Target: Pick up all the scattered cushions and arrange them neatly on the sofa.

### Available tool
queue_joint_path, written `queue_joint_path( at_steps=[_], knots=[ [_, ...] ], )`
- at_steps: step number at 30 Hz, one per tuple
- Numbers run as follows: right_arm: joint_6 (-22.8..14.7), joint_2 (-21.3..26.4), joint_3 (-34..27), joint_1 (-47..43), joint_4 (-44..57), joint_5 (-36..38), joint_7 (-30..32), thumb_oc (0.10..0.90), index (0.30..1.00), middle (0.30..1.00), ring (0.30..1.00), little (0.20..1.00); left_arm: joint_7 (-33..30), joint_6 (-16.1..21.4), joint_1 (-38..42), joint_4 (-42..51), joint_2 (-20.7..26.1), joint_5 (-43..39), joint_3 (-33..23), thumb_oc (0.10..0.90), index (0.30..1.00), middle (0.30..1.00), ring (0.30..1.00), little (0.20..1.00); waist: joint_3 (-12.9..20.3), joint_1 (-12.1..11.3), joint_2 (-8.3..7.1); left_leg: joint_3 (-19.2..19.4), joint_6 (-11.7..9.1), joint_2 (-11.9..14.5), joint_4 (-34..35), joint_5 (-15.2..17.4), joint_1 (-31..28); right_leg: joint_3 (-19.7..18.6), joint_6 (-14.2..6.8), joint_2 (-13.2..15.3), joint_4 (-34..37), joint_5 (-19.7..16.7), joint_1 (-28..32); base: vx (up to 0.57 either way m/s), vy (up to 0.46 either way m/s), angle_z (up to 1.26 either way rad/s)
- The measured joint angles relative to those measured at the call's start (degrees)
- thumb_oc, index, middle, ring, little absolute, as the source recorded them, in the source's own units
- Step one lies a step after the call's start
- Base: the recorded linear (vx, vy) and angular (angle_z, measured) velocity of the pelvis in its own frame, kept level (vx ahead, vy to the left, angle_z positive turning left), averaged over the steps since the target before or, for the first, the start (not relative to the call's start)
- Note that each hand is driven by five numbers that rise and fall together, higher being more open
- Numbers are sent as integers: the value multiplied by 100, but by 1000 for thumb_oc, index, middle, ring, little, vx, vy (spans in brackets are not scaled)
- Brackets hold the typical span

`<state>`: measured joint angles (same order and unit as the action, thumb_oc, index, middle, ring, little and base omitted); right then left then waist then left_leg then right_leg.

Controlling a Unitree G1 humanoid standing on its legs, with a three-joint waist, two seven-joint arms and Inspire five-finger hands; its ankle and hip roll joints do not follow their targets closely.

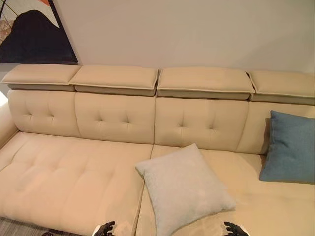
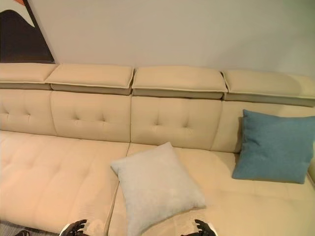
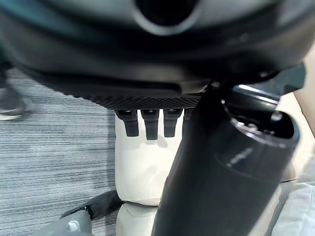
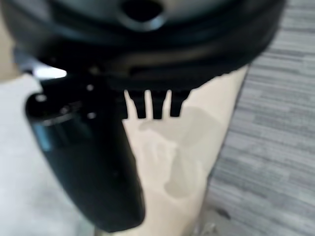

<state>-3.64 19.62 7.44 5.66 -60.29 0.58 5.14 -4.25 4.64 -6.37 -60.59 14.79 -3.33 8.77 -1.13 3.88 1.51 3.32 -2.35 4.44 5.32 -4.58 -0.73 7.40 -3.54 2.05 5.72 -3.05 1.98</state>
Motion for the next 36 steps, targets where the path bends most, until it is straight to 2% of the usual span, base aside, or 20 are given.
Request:
queue_joint_path(
  at_steps=[5,13,17,24,30,36],
  knots=[
    [10,145,-212,16,158,25,36,800,900,900,900,900,1,3,5,370,5,-7,0,800,900,900,900,900,-32,9,-25,19,-5,-6,3,2,15,-16,-5,8,0,3,-26,3,3,-1],
    [39,945,-720,114,1378,-2,163,800,900,900,900,900,1,8,-27,1296,45,-123,-6,800,900,900,900,900,-61,35,-27,86,-7,-17,3,4,3,-114,-8,18,0,2,-58,8,9,-5],
    [44,1180,-820,67,1801,-55,274,800,900,900,900,900,-1,18,-29,1698,83,-132,-8,800,900,900,900,900,-64,33,-33,89,-8,-16,-6,3,5,-112,-16,18,1,8,-60,0,0,0],
    [47,1234,-791,-280,2113,-121,276,800,900,900,900,900,-38,5,37,1985,88,-309,-1,800,900,900,900,900,-66,10,-37,85,-8,-16,1,4,37,-112,-23,19,1,13,-87,5,1,0],
    [44,1176,-727,-760,2108,394,354,800,900,900,900,900,-137,7,107,2326,81,-575,27,800,900,900,900,900,-116,6,-45,22,-40,-15,-16,-58,310,-13,-12,16,0,-22,-318,-49,-42,7],
    [42,1172,-260,-1535,2046,814,416,800,900,900,900,900,-340,8,602,2498,71,-1019,120,800,900,900,900,900,-466,-146,-42,-175,-113,18,-22,-271,910,192,47,-23,-23,-139,-822,-56,-79,17]
  ],
)
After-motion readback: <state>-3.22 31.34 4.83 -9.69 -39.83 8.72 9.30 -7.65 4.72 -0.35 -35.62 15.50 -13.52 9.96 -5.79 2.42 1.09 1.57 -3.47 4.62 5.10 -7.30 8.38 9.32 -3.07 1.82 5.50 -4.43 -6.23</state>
